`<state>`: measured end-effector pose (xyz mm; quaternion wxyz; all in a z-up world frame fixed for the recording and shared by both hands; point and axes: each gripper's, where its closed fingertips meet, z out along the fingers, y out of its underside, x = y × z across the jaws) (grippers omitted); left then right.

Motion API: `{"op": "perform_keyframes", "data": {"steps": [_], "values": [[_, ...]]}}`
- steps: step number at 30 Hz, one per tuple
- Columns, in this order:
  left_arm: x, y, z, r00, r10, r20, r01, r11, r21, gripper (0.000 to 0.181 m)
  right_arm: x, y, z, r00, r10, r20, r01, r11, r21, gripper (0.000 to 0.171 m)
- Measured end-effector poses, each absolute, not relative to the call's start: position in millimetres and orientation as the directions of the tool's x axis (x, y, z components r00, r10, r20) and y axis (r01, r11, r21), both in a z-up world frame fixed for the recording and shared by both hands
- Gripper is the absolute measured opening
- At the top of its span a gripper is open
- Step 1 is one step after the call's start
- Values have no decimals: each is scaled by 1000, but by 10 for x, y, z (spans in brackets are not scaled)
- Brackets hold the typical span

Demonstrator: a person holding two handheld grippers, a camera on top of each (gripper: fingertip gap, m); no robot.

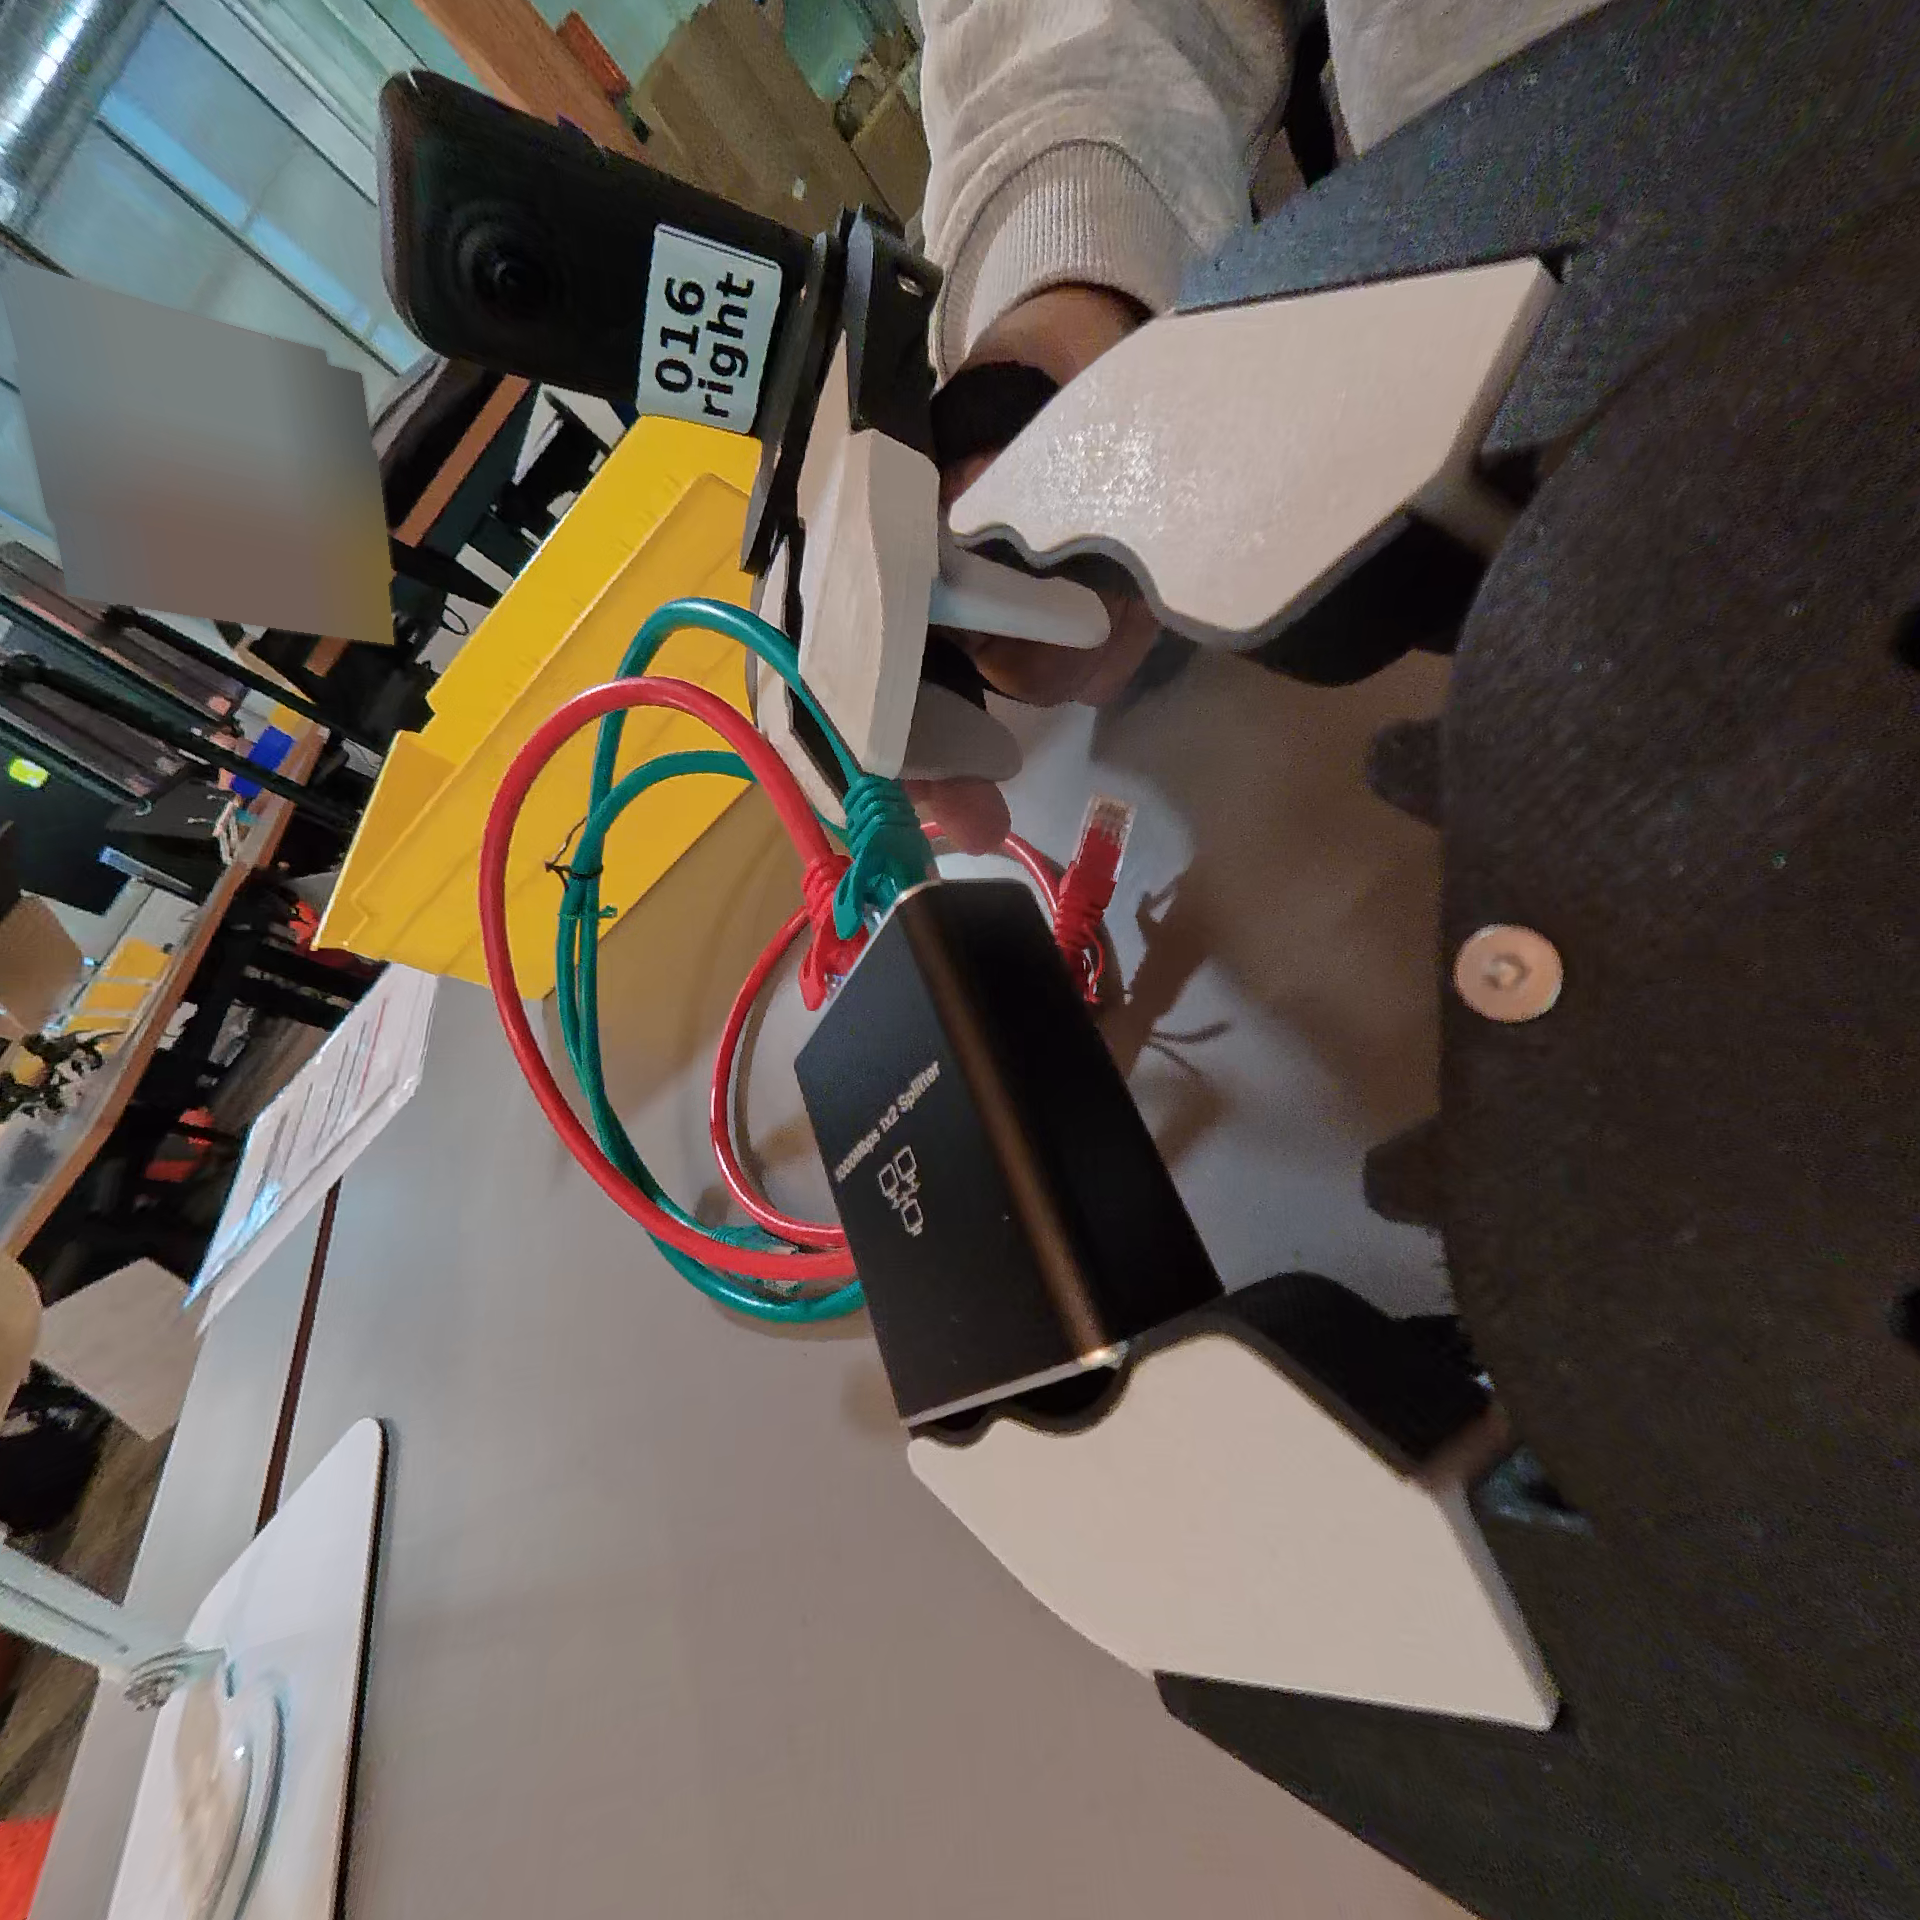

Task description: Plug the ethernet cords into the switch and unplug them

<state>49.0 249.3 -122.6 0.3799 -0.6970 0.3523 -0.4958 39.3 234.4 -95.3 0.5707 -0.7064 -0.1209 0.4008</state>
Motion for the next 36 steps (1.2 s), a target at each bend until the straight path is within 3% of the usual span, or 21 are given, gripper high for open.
{"op": "perform_keyframes", "data": {"steps": [15, 28, 31, 36], "values": [[490, 2520, -1314, 290, -825, 485, -124, -535, -836, 143, 390, 2387, -1028, 650, 602, -463, -282, -375, -883, 7], [508, 2537, -1321, 299, -847, 440, -158, -498, -853, 142, 425, 2410, -1000, 641, 626, -443, -265, -361, -894, 7], [504, 2566, -1233, 297, -900, 319, -171, -378, -910, 137, 463, 2411, -866, 607, 676, -418, -284, -308, -908, 7], [398, 2583, -1092, 198, -890, 410, -69, -430, -900, 131, 585, 2378, -740, 502, 702, -506, -400, -330, -855, 7]]}}
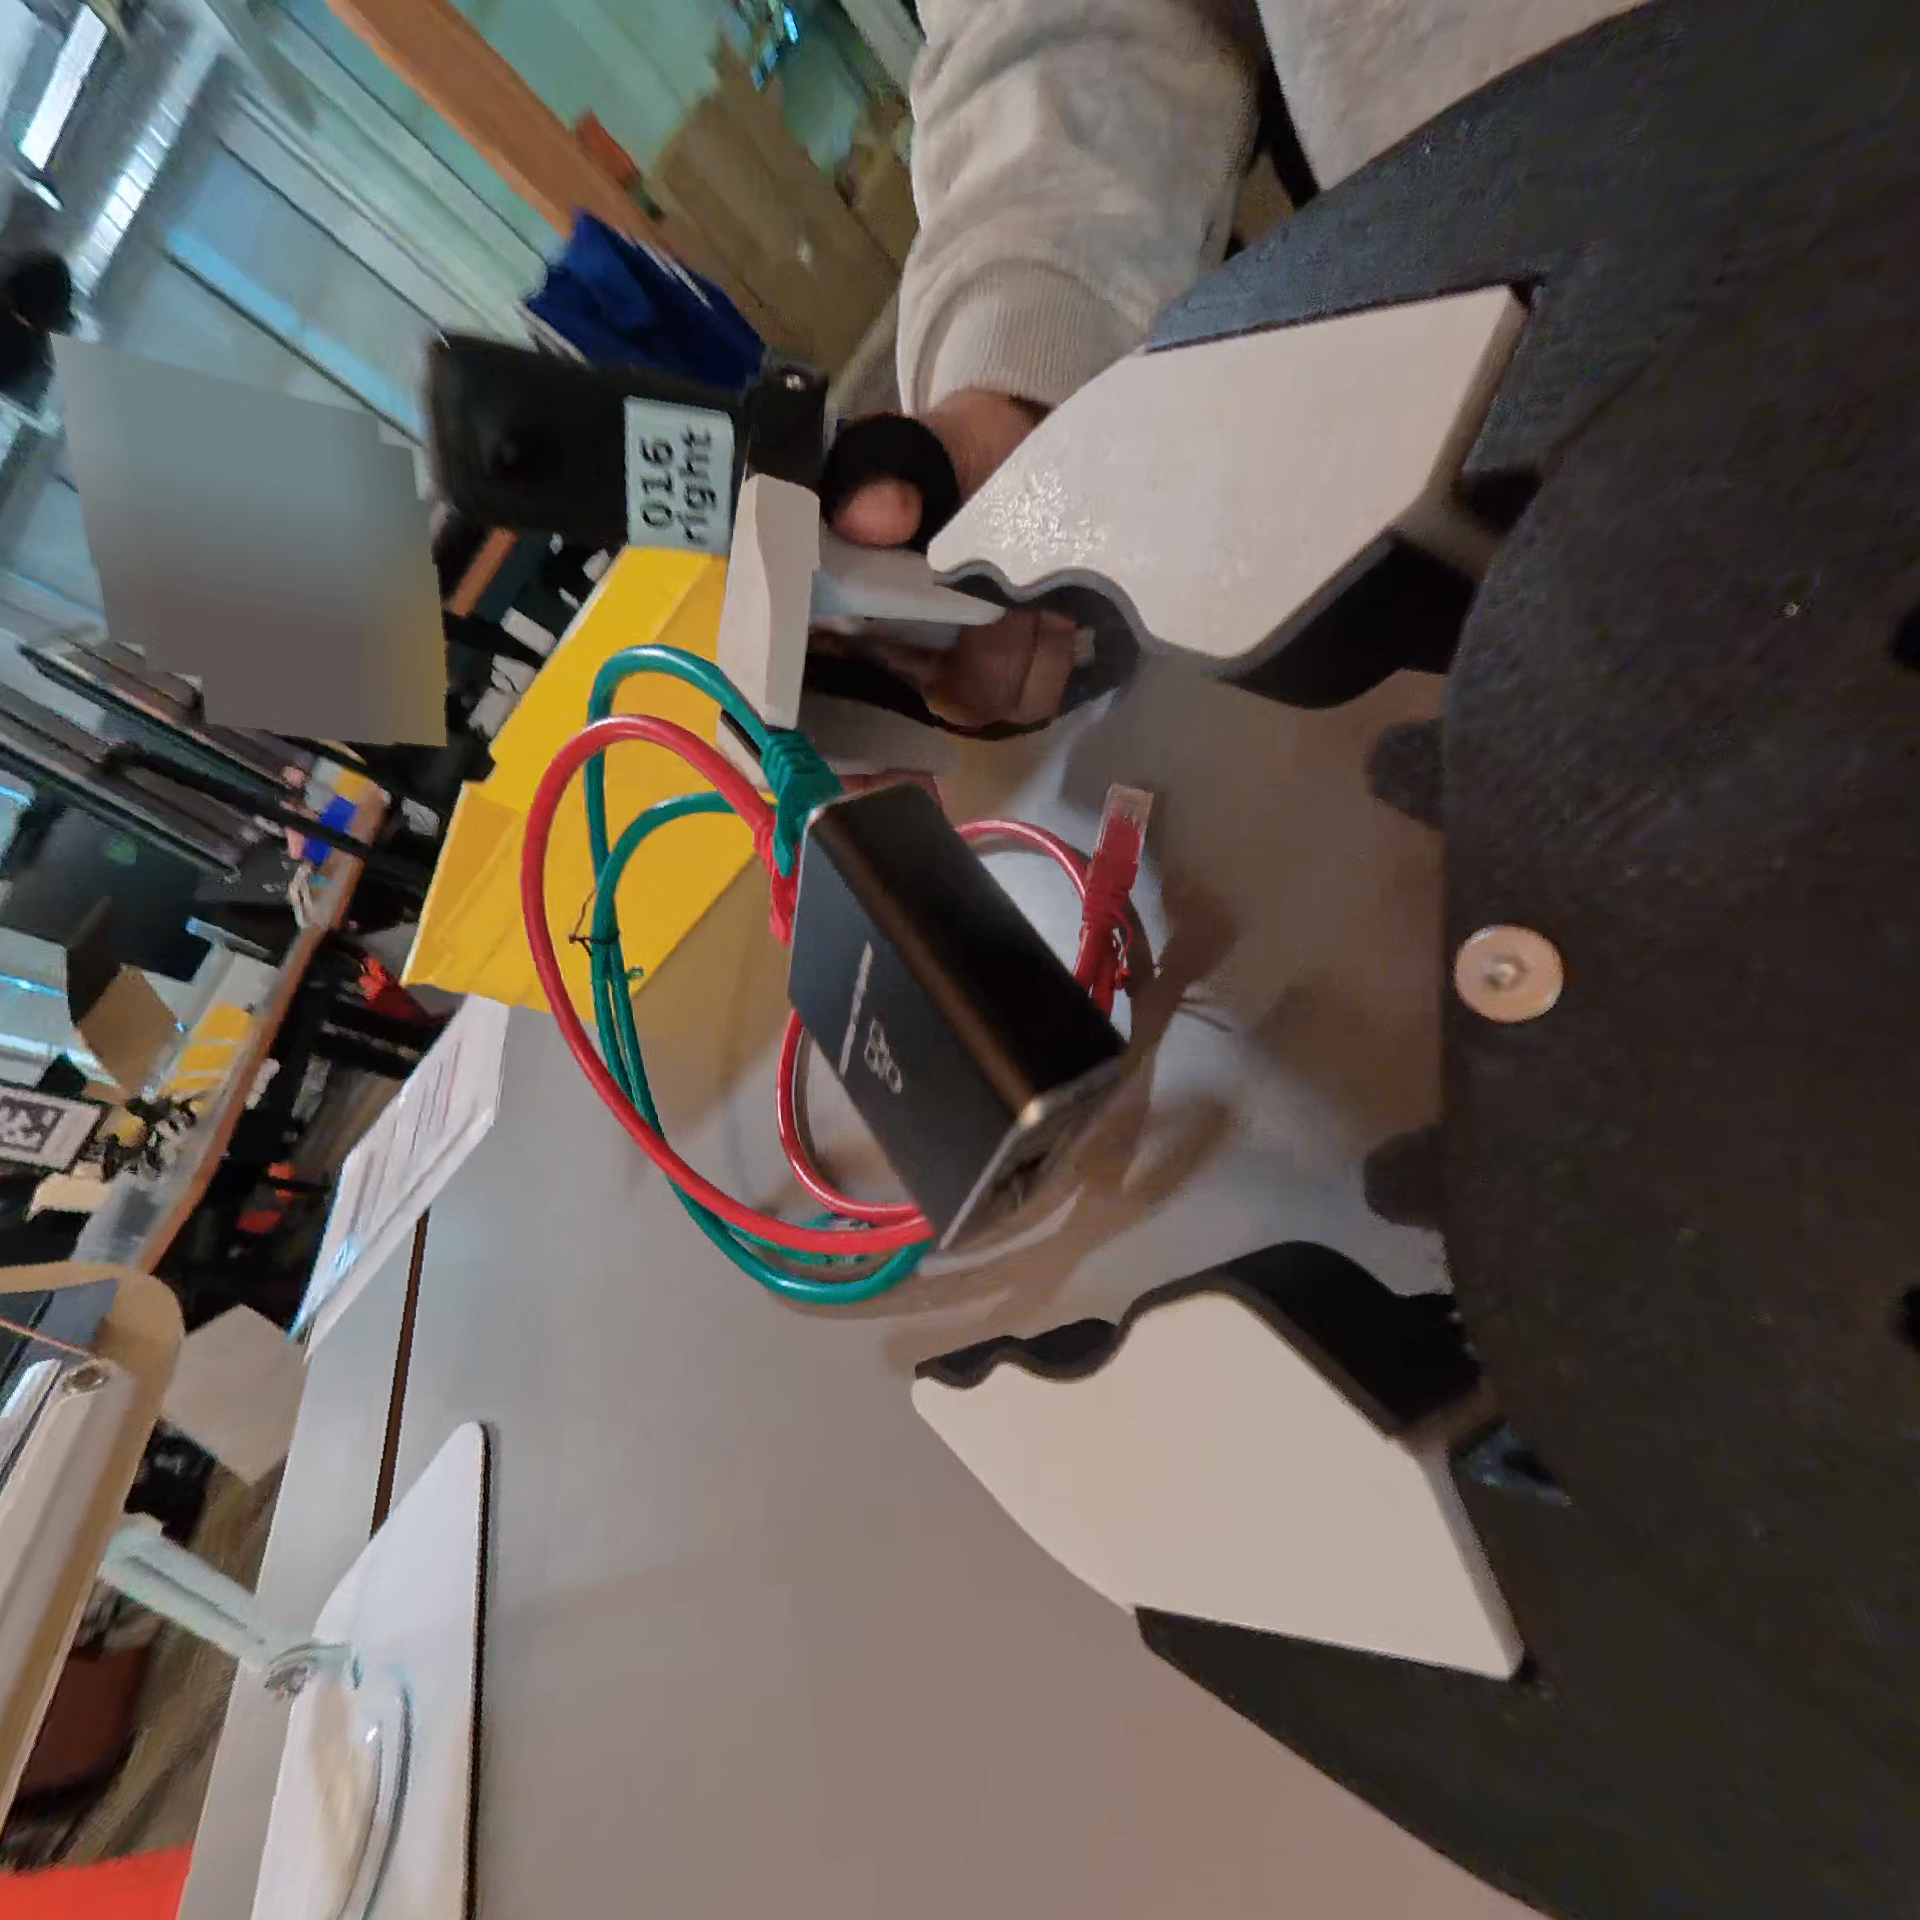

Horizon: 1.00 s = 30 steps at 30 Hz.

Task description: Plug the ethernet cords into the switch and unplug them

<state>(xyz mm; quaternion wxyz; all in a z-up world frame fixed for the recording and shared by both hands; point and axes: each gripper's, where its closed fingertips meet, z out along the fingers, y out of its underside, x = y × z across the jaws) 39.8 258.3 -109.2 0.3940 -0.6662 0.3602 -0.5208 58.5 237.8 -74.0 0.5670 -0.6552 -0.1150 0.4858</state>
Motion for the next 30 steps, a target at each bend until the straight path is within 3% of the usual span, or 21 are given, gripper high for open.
{"op": "perform_keyframes", "data": {"steps": [3, 7, 11, 18, 21, 23, 27, 30], "values": [[345, 2545, -1030, 57, -833, 551, -42, -553, -832, 128, 635, 2320, -598, 381, 734, -562, -493, -353, -795, 7], [362, 2356, -1057, -156, -603, 783, -127, -773, -621, 129, 608, 2222, -482, 295, 794, -532, -503, -344, -793, 6], [366, 2074, -933, -353, -415, 839, -232, -829, -508, 108, 522, 2112, -436, 264, 842, -470, -462, -317, -828, 6], [306, 2004, -803, -443, -417, 794, -213, -811, -545, 70, 438, 2059, -484, 273, 862, -426, -397, -303, -867, 6], [299, 2022, -826, -417, -478, 773, -197, -783, -590, 62, 433, 2073, -497, 295, 859, -419, -389, -293, -873, 5], [316, 2021, -855, -392, -524, 756, -190, -758, -624, 64, 438, 2092, -513, 309, 852, -423, -388, -293, -874, 5], [370, 1955, -943, -351, -584, 732, -219, -709, -670, 85, 428, 2103, -543, 312, 848, -429, -381, -302, -874, 5], [414, 1883, -1060, -310, -651, 693, -263, -641, -721, 88, 432, 2080, -494, 262, 850, -456, -423, -324, -846, 5]]}}
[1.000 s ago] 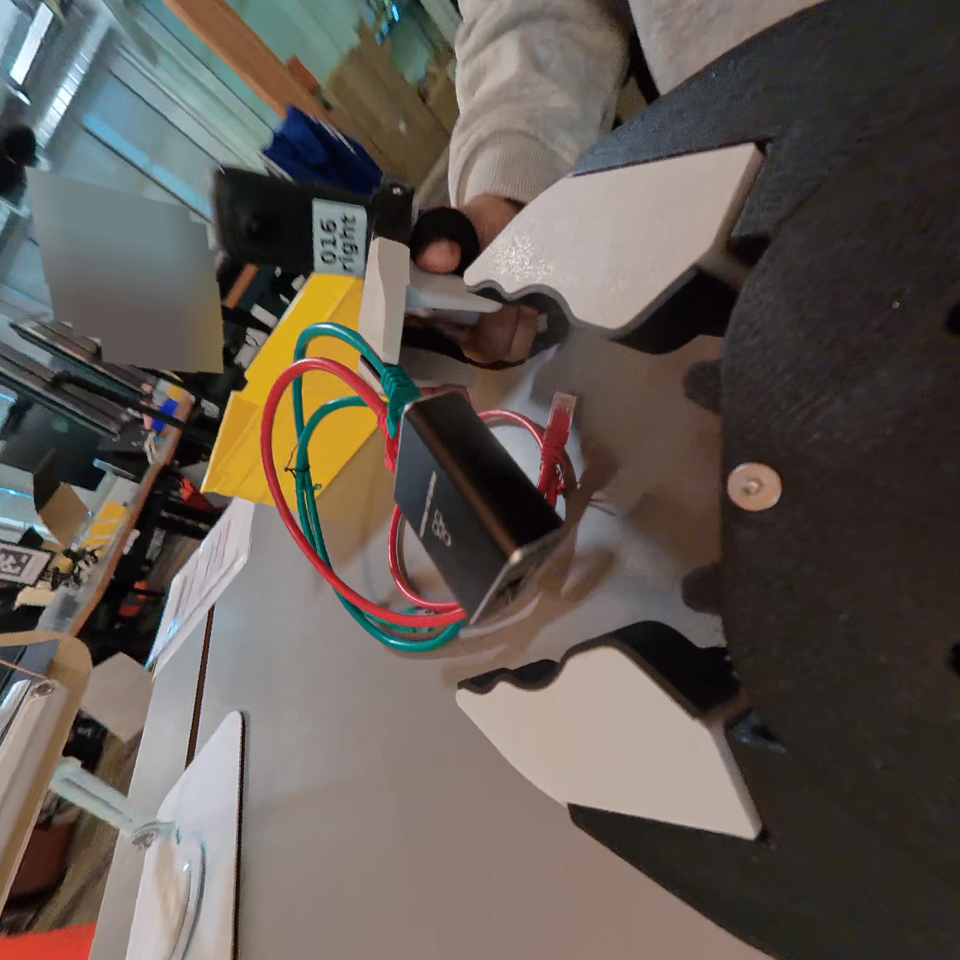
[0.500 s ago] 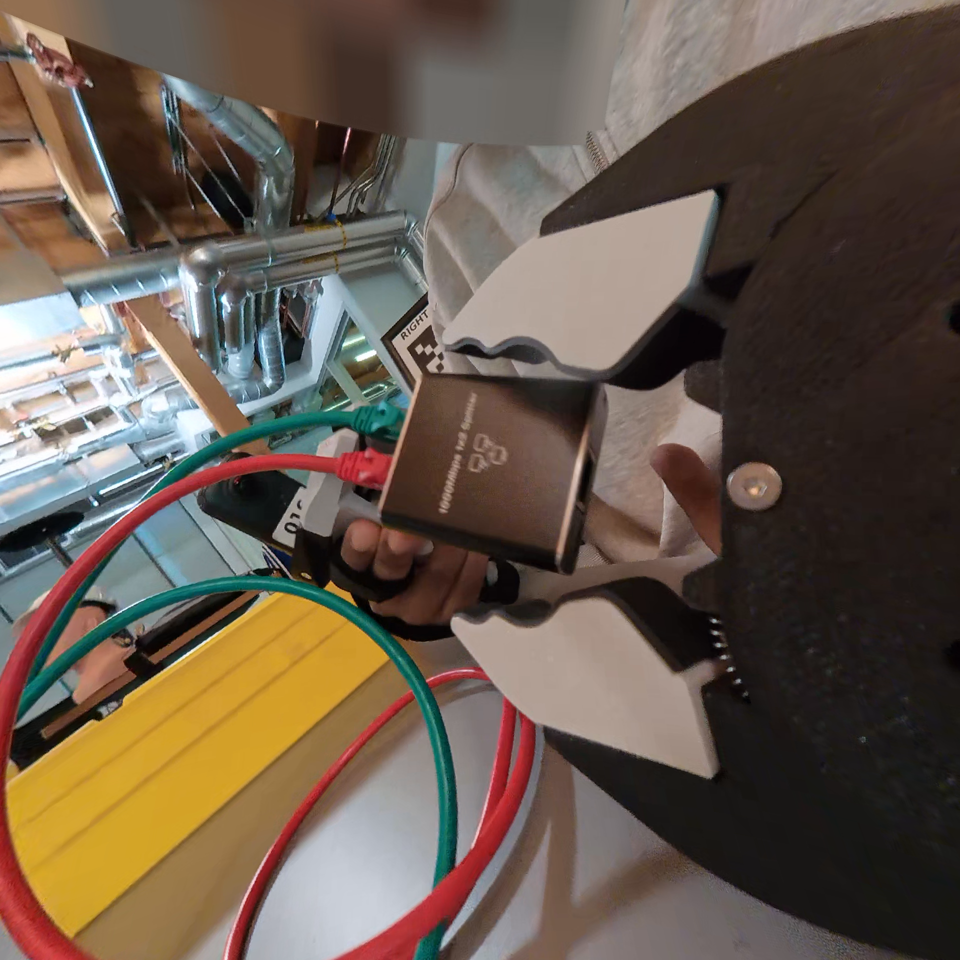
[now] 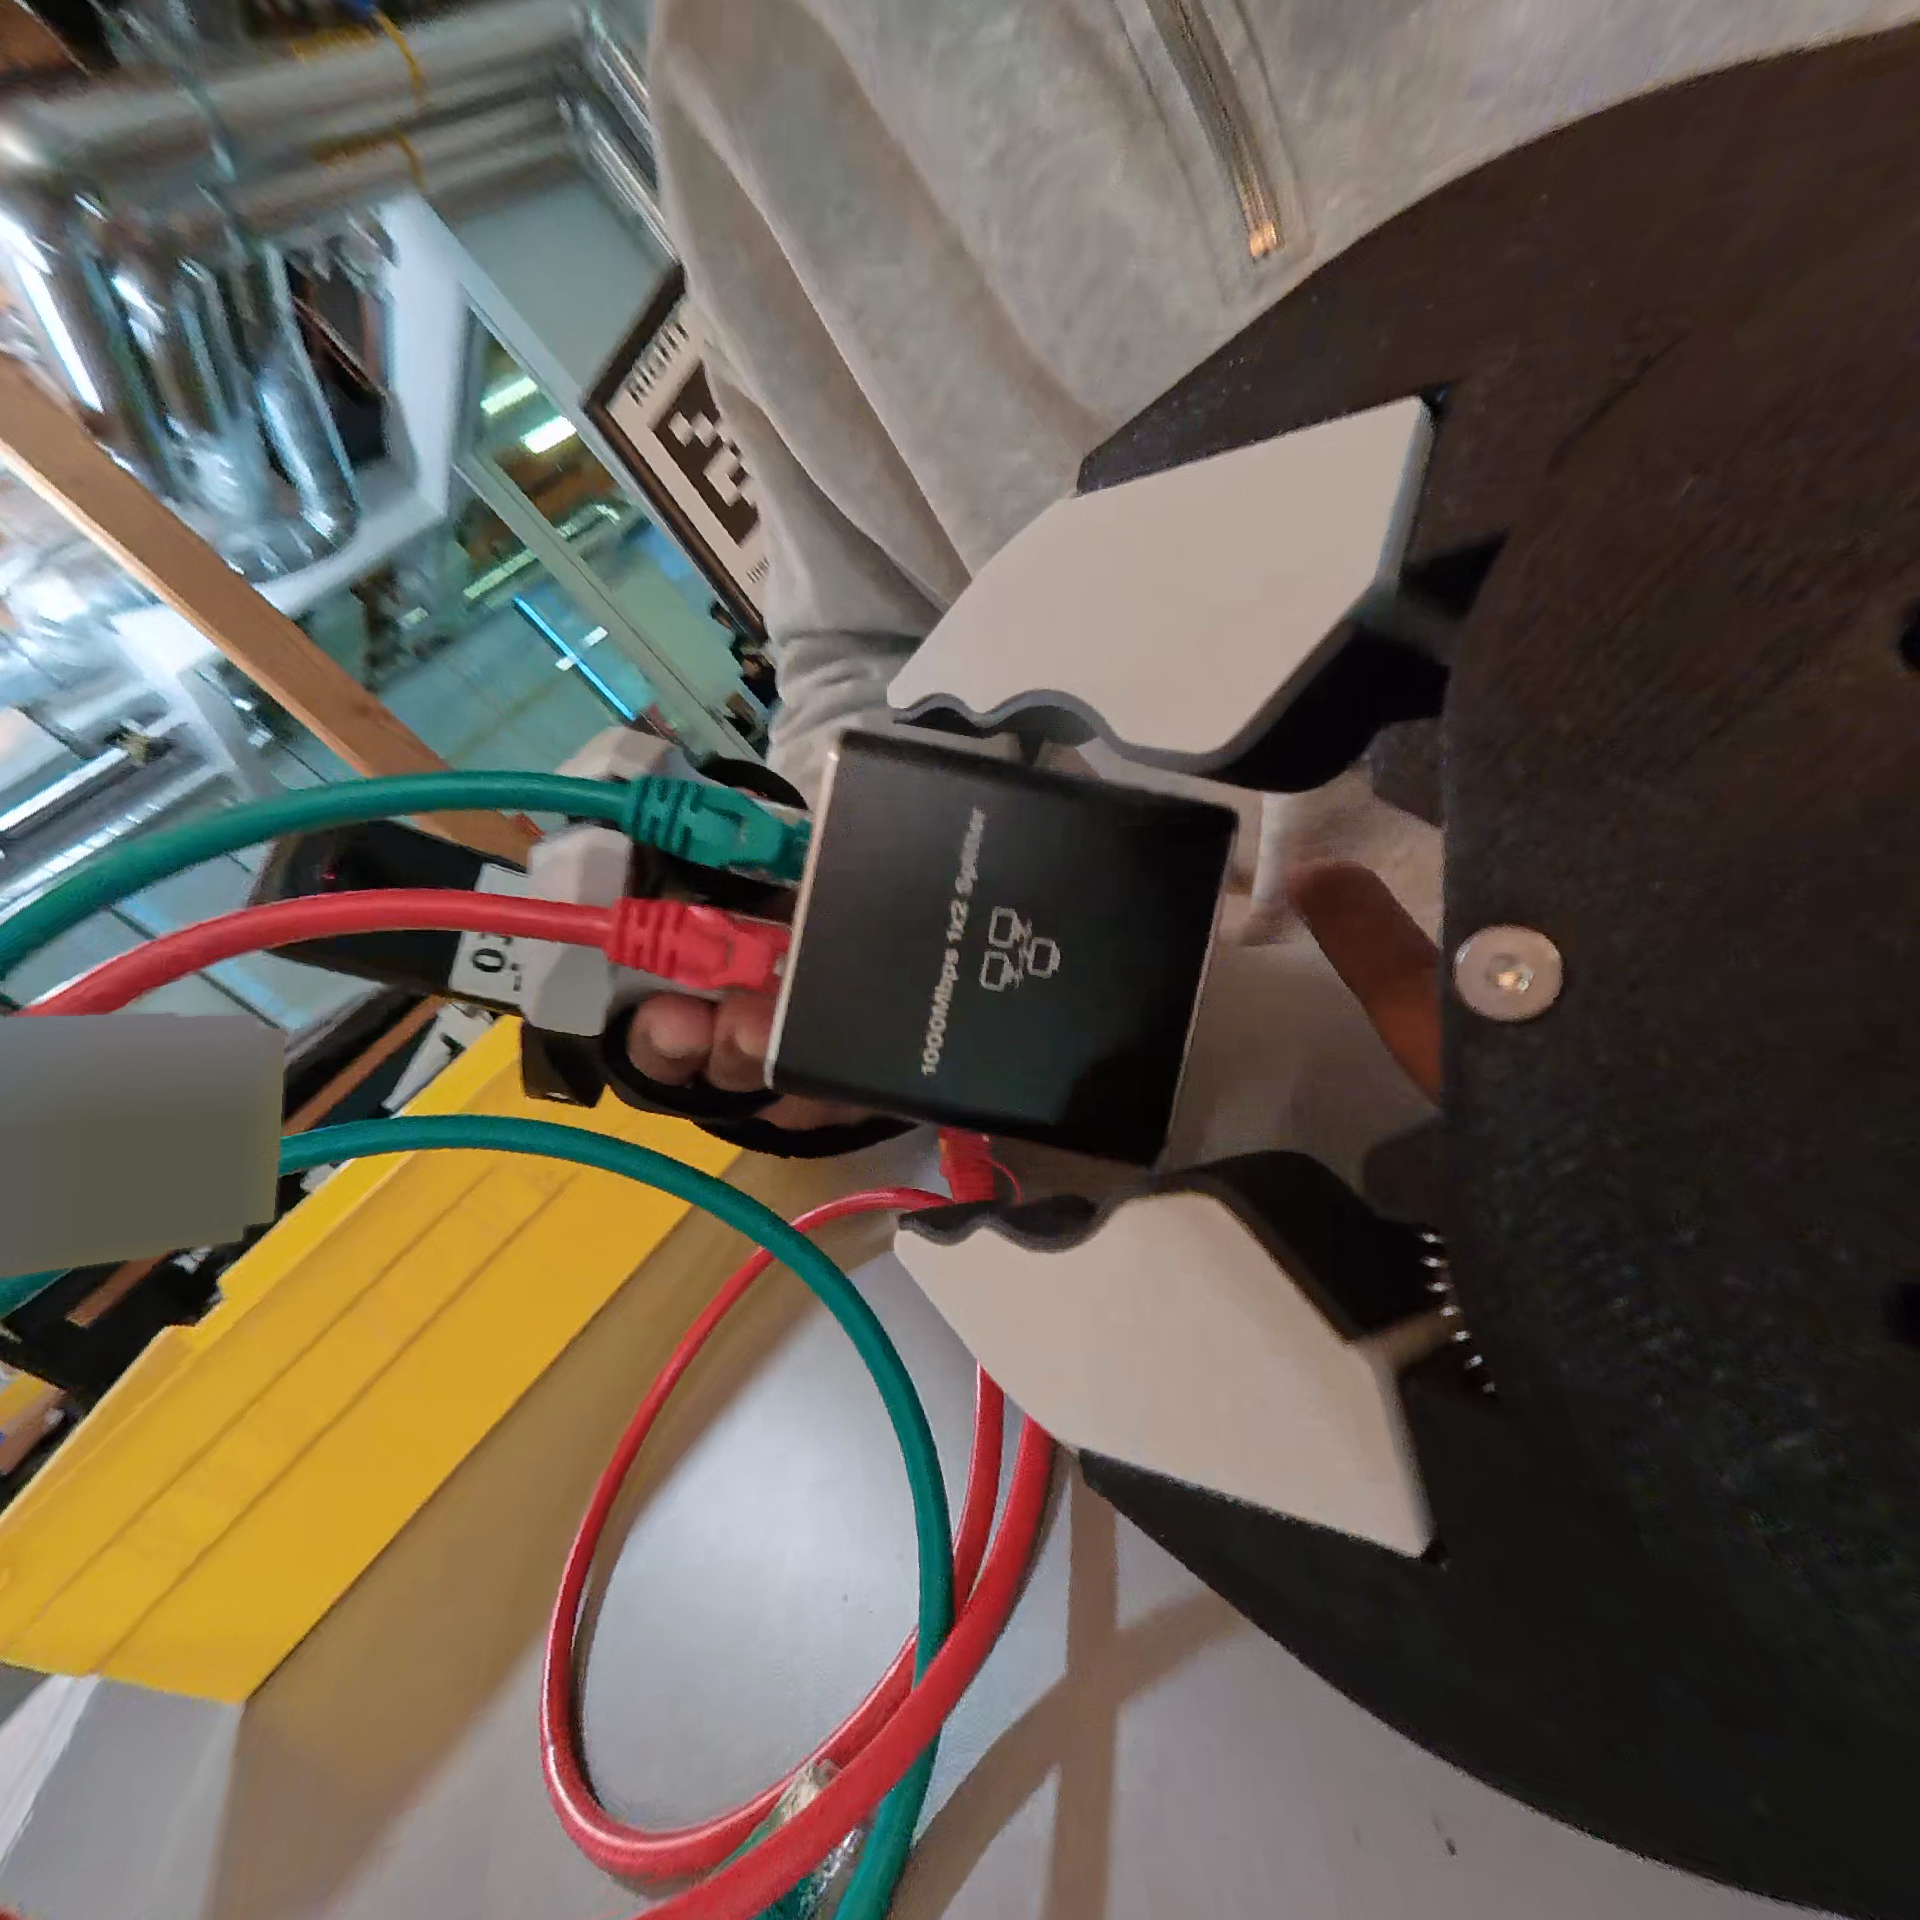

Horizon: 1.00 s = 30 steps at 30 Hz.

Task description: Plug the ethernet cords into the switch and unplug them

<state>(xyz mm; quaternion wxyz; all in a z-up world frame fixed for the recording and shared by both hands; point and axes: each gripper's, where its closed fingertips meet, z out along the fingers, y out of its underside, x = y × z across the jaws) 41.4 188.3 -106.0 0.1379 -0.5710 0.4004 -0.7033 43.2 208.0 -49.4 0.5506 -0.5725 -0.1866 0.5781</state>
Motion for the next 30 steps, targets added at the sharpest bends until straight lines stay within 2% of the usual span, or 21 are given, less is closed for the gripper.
{"op": "perform_keyframes", "data": {"steps": [2, 3, 6, 9, 14, 18, 24, 26, 30], "values": [[429, 1836, -1073, -311, -674, 670, -273, -612, -742, 84, 445, 2085, -481, 239, 843, -482, -447, -344, -825, 5], [431, 1829, -1062, -314, -683, 659, -266, -603, -752, 76, 454, 2093, -484, 237, 839, -489, -453, -350, -820, 5], [436, 1881, -1056, -290, -724, 626, -237, -579, -780, 76, 472, 2114, -497, 235, 831, -505, -456, -365, -812, 5], [439, 2071, -1076, -177, -814, 553, -181, -525, -831, 75, 519, 2203, -561, 258, 791, -555, -469, -399, -788, 6], [395, 2289, -1114, 5, -935, 355, -183, -350, -919, 75, 556, 2305, -654, 263, 727, -635, -495, -463, -735, 14], [386, 2350, -1099, 101, -981, 163, -202, -180, -963, 75, 489, 2311, -758, 337, 722, -604, -420, -459, -783, 15], [354, 2411, -1036, 178, -977, -118, -229, 75, -971, 74, 498, 2347, -855, 364, 686, -630, -389, -502, -772, 21], [348, 2402, -1047, 178, -970, -168, -245, 121, -962, 67, 474, 2334, -911, 339, 667, -664, -370, -554, -746, 22], [362, 2359, -1118, 145, -966, -213, -275, 168, -947, 66, 423, 2290, -964, 262, 631, -730, -359, -638, -681, 16]]}}
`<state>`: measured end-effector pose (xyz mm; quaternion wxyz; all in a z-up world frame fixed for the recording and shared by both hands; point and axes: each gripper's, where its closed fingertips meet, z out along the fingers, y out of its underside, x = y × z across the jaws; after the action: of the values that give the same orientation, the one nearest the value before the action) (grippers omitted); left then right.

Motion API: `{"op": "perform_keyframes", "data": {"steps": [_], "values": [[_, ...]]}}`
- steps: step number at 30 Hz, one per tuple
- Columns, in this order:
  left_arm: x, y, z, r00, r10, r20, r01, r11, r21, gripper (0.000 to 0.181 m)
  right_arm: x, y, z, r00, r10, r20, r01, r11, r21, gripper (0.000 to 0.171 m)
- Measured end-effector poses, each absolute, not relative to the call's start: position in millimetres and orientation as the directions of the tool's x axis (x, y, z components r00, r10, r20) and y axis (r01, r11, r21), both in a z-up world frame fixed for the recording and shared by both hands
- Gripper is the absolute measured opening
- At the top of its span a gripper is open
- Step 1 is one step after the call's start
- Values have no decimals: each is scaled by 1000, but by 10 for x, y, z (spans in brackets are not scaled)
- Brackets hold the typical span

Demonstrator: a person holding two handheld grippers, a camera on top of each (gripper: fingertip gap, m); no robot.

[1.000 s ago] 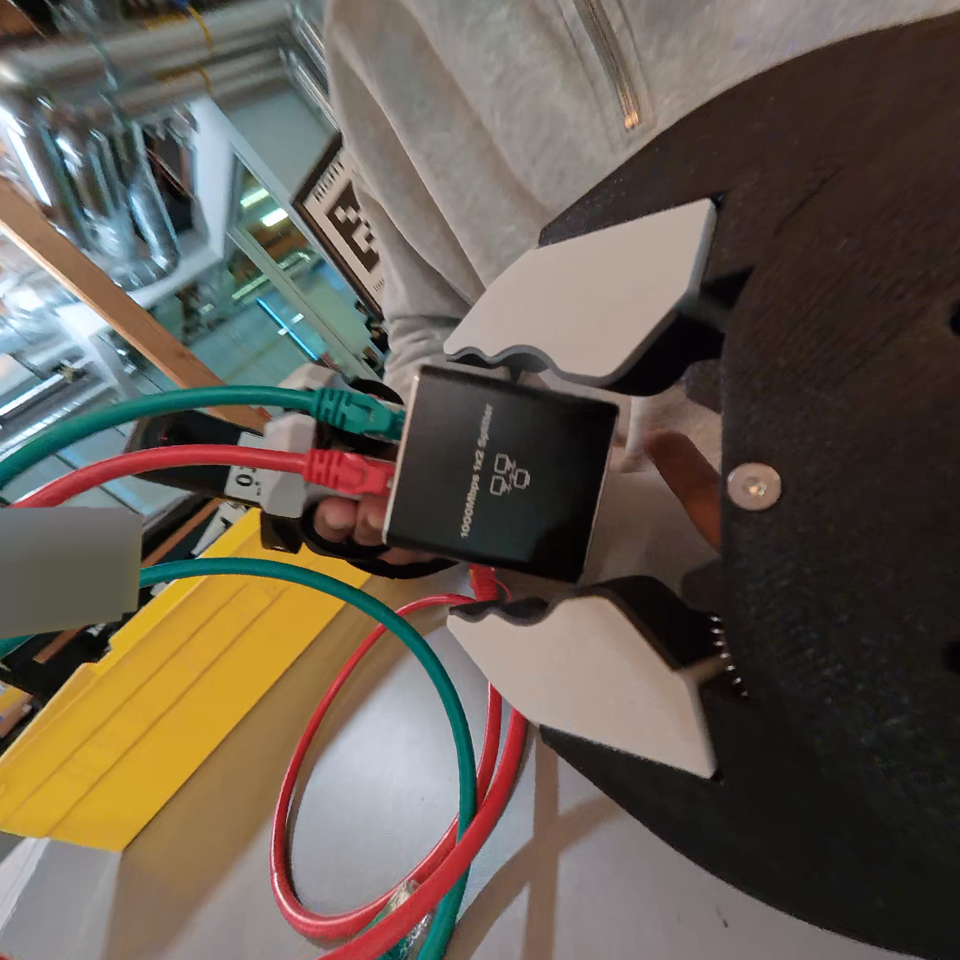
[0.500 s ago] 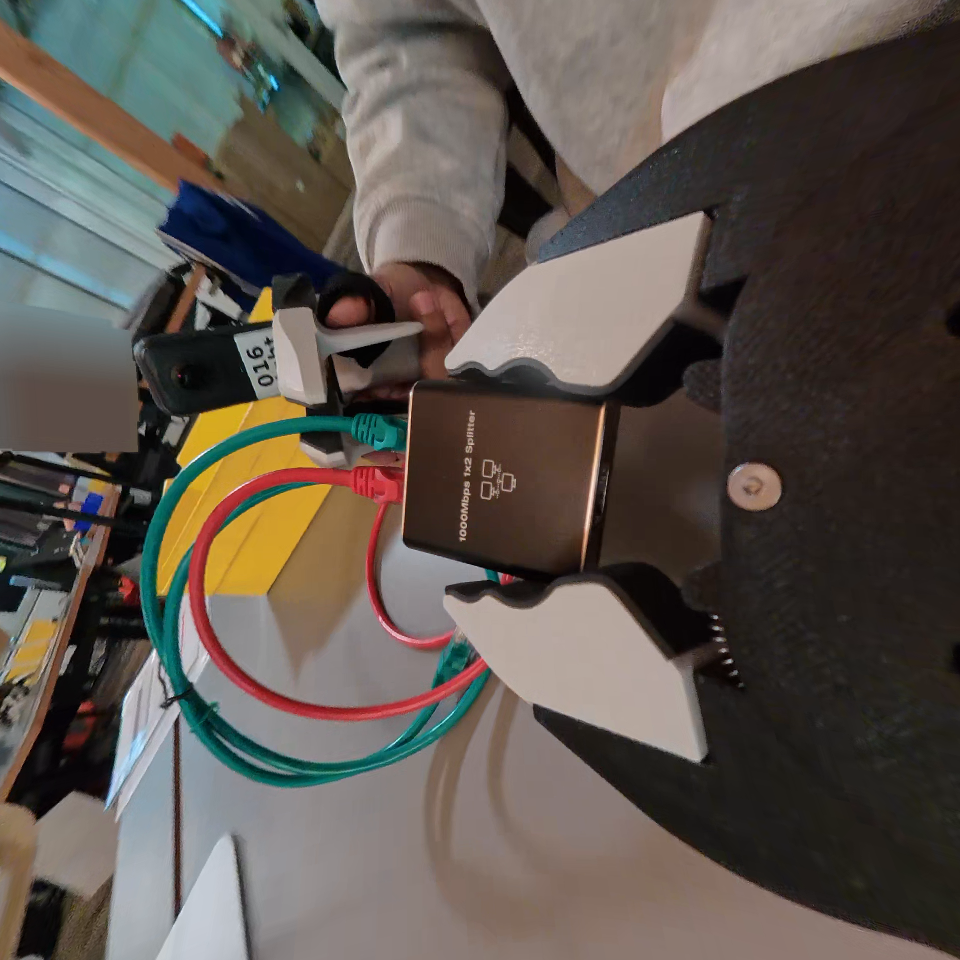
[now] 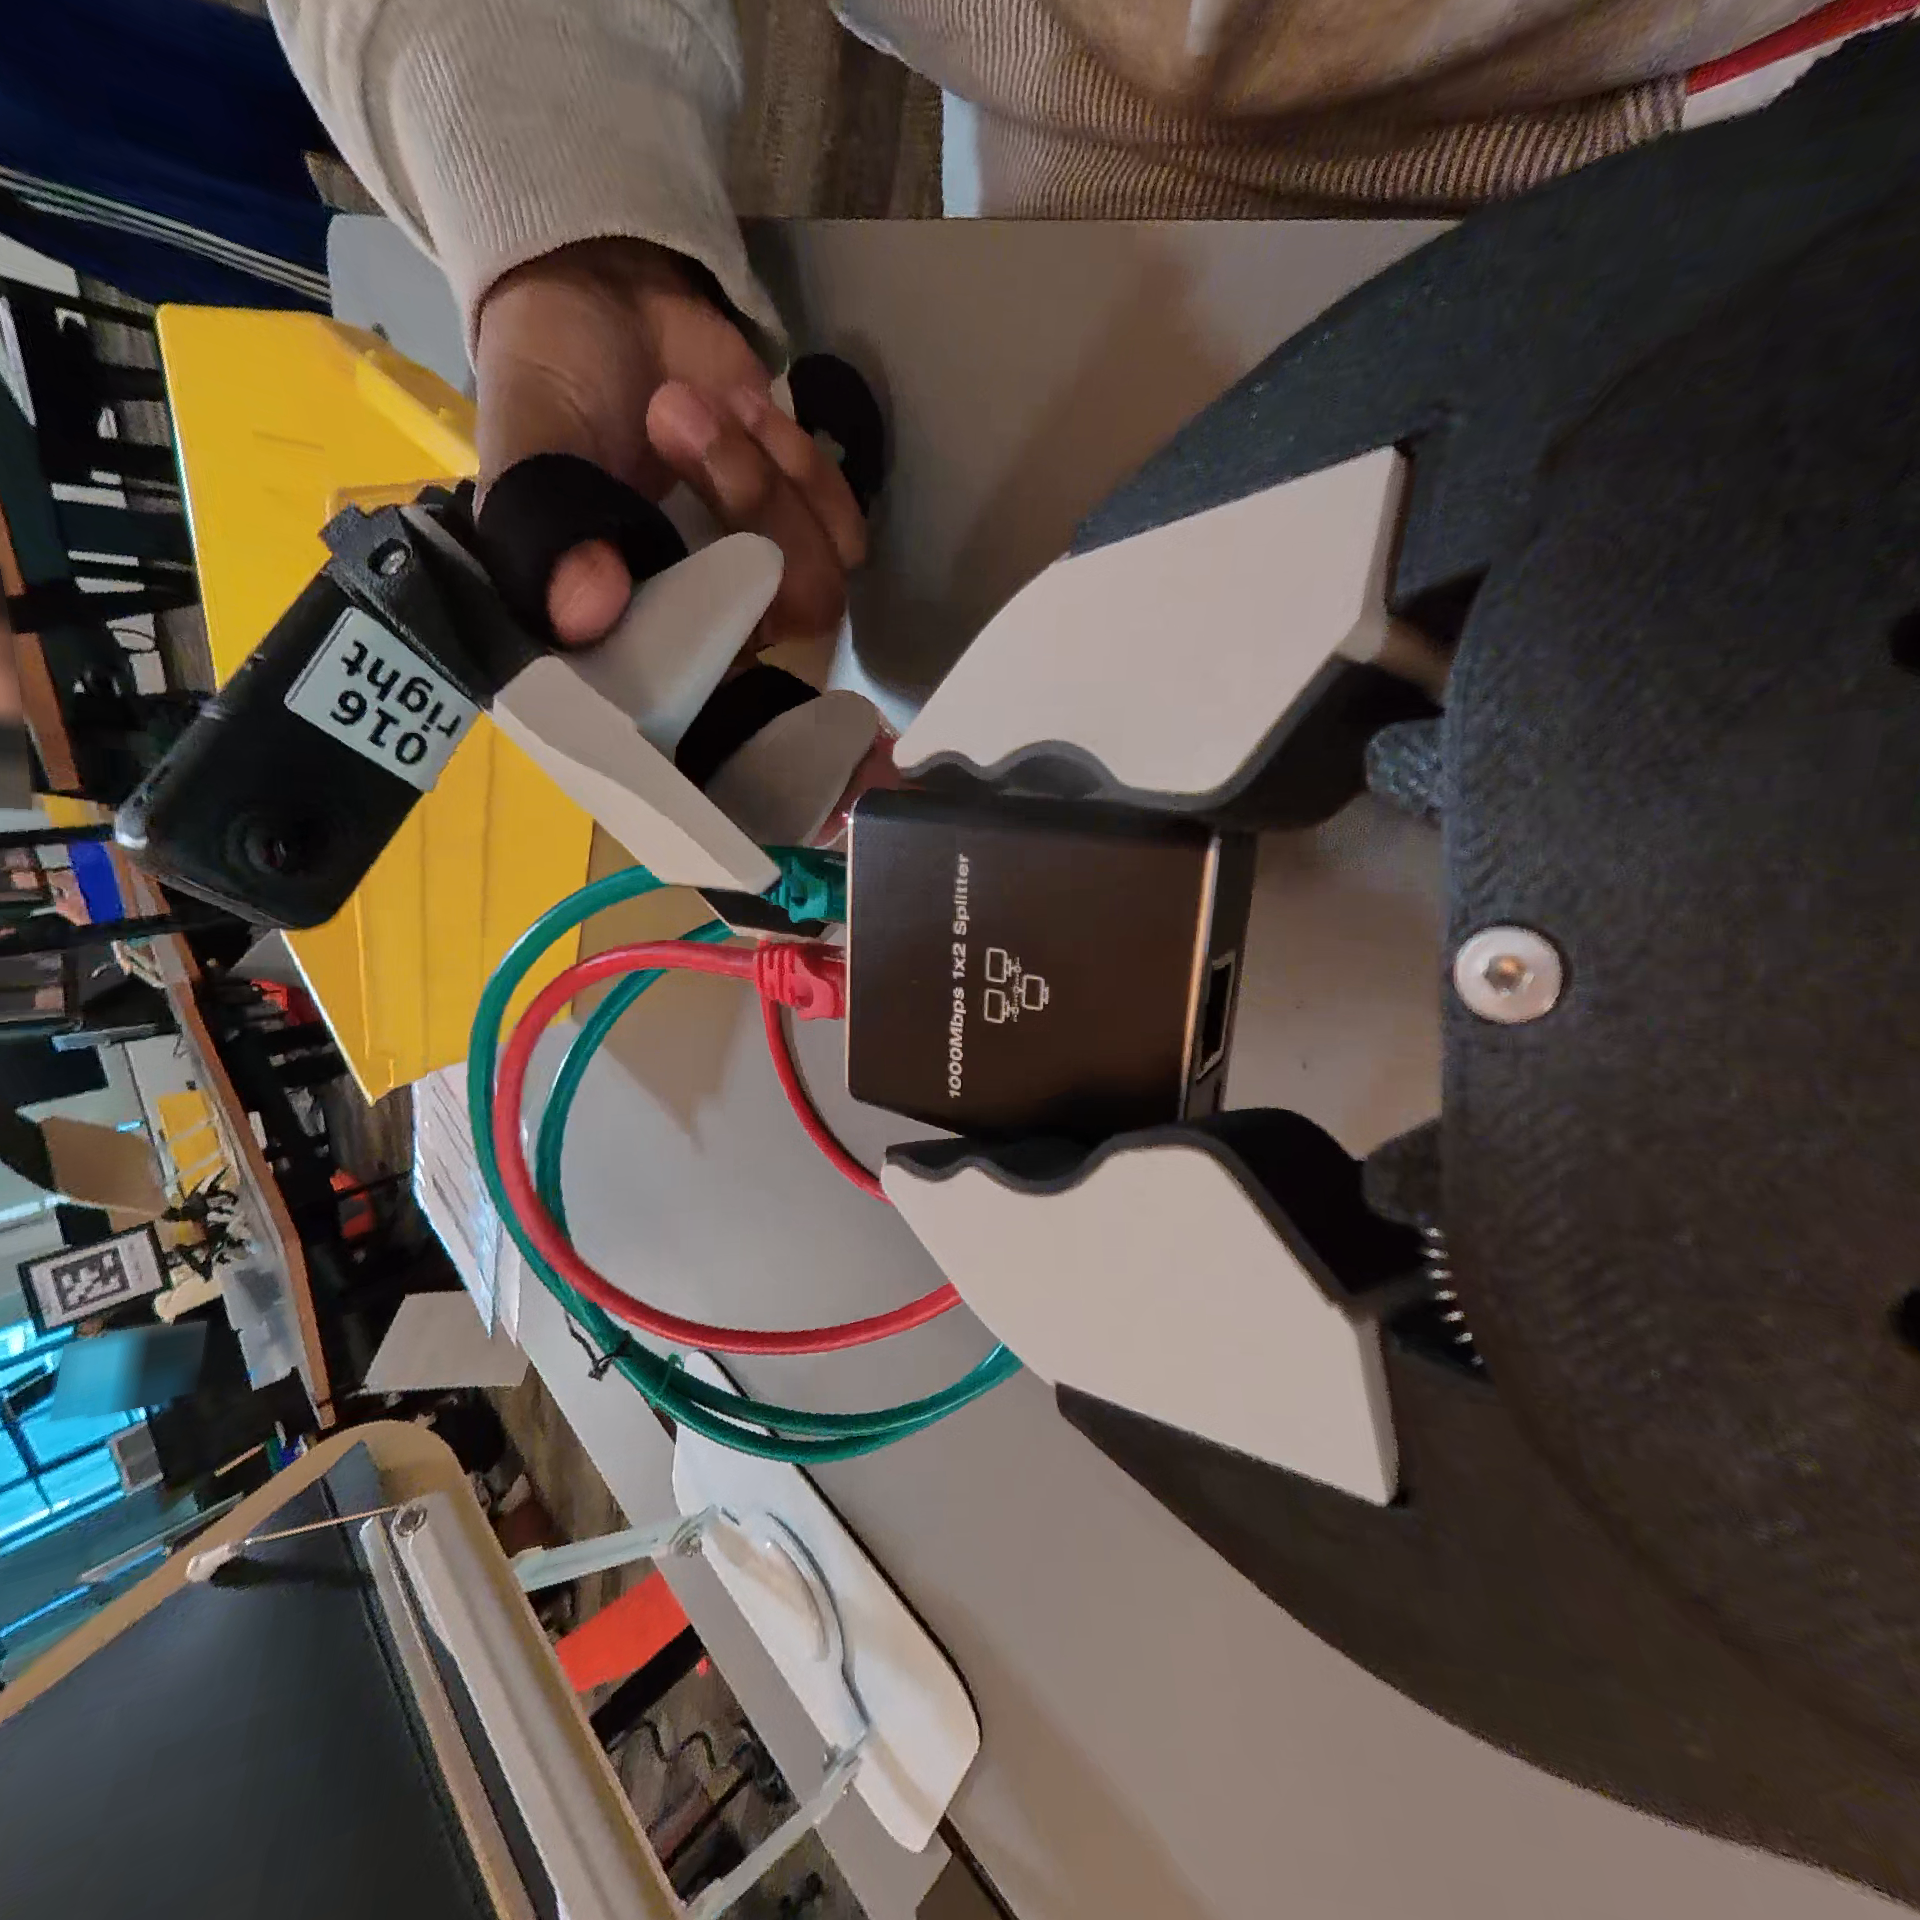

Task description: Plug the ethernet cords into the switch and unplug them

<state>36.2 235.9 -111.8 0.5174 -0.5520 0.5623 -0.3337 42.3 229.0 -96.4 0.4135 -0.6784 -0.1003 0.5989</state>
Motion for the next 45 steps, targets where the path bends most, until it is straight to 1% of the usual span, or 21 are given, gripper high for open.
{"op": "perform_keyframes", "data": {"steps": [2, 9, 11, 14, 17, 19, 21, 23, 25, 26, 28, 31, 33, 38, 40, 45], "values": [[365, 2350, -1134, 135, -969, -207, -279, 163, -946, 66, 428, 2289, -978, 259, 627, -734, -353, -646, -677, 10], [373, 2359, -1200, 127, -970, -209, -301, 163, -939, 65, 445, 2315, -1040, 314, 627, -713, -323, -635, -701, 10], [359, 2414, -1148, 168, -968, -186, -269, 136, -954, 71, 484, 2343, -1034, 320, 621, -715, -344, -627, -699, 10], [322, 2512, -1104, 199, -978, -59, -222, 14, -975, 85, 563, 2377, -947, 287, 620, -730, -410, -609, -679, 10], [293, 2565, -1087, 169, -966, 195, -152, -221, -963, 93, 647, 2397, -818, 251, 638, -728, -484, -568, -666, 9], [294, 2488, -1076, 49, -902, 428, -123, -431, -894, 85, 681, 2405, -776, 268, 653, -709, -501, -534, -681, 9], [296, 2424, -1025, -80, -763, 641, -101, -634, -767, 78, 686, 2400, -755, 294, 671, -681, -494, -503, -709, 9], [290, 2377, -964, -207, -586, 784, -103, -783, -613, 73, 666, 2388, -747, 330, 691, -643, -468, -471, -747, 9], [284, 2331, -942, -290, -440, 850, -138, -859, -492, 69, 631, 2369, -753, 366, 711, -600, -430, -443, -787, 9], [289, 2302, -950, -309, -397, 864, -162, -873, -459, 67, 609, 2358, -758, 378, 720, -582, -411, -433, -802, 9], [300, 2242, -949, -336, -363, 869, -195, -876, -441, 59, 568, 2337, -772, 392, 733, -555, -379, -421, -824, 9], [299, 2196, -920, -357, -364, 860, -209, -867, -453, 40, 538, 2323, -787, 400, 742, -537, -355, -415, -838, 9], [289, 2213, -919, -356, -375, 856, -200, -864, -462, 32, 538, 2327, -799, 401, 742, -538, -349, -419, -838, 9], [270, 2264, -938, -354, -350, 867, -192, -880, -434, 29, 518, 2325, -831, 405, 745, -530, -325, -425, -845, 9], [274, 2258, -966, -338, -360, 869, -201, -875, -441, 28, 520, 2323, -850, 408, 745, -528, -313, -429, -847, 9], [284, 2238, -1024, -309, -385, 870, -222, -860, -460, 28, 523, 2319, -907, 361, 711, -603, -339, -502, -796, 10]]}}
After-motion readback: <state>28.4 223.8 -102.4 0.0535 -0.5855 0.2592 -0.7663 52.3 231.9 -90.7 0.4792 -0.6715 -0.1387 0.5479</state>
